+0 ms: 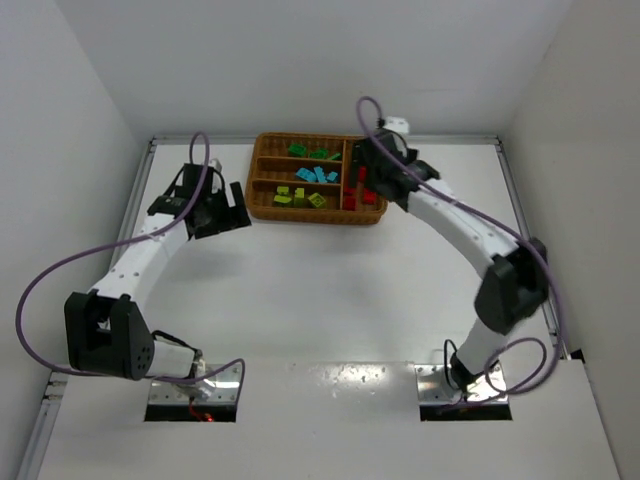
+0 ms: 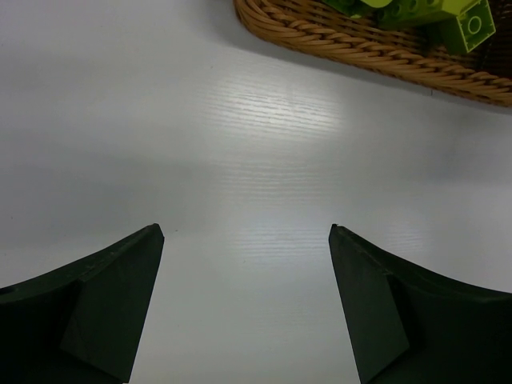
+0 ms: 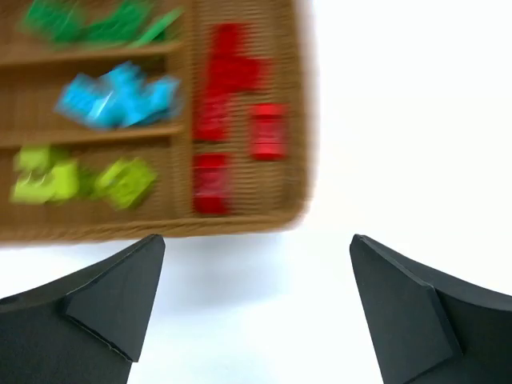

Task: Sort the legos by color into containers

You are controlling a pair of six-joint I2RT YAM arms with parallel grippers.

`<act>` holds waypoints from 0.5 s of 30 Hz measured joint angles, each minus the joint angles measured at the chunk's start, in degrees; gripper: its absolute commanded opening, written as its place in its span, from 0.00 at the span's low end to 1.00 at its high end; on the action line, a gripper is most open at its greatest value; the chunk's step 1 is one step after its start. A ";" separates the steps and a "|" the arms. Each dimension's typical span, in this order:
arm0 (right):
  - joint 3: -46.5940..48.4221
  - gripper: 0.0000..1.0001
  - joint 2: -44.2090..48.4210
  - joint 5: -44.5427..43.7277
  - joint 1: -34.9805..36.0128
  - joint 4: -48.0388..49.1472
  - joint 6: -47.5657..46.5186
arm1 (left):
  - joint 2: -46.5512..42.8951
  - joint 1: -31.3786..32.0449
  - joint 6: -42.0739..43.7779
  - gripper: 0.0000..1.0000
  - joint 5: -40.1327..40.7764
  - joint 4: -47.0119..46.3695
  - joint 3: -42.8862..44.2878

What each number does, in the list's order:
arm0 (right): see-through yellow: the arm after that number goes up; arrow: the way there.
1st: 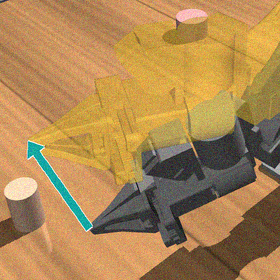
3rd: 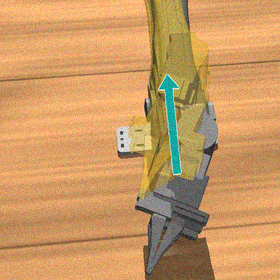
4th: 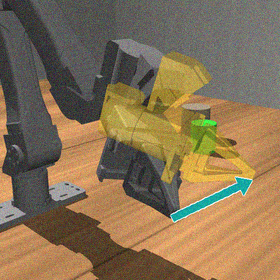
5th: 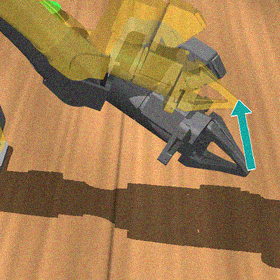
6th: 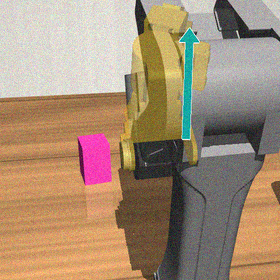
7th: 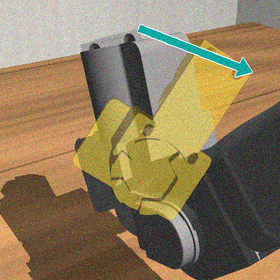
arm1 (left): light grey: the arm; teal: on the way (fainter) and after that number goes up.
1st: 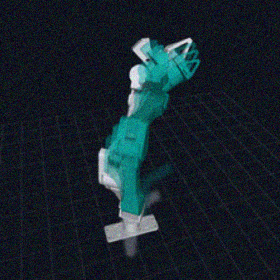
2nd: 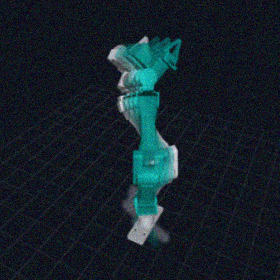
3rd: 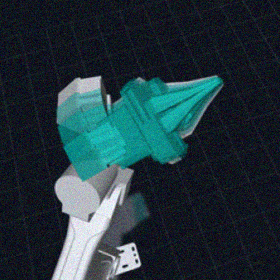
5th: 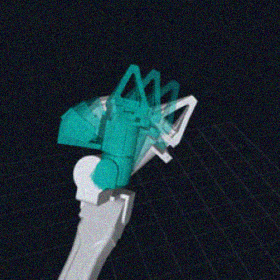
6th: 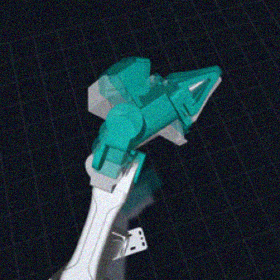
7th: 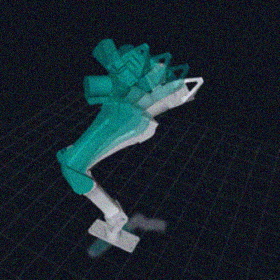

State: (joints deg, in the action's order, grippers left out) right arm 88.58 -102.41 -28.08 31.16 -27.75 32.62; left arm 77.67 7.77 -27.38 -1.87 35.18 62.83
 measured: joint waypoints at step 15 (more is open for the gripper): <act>-30.29 1.00 26.56 -9.01 -7.04 -20.39 18.75 | -4.55 0.00 0.37 0.91 1.09 1.62 1.84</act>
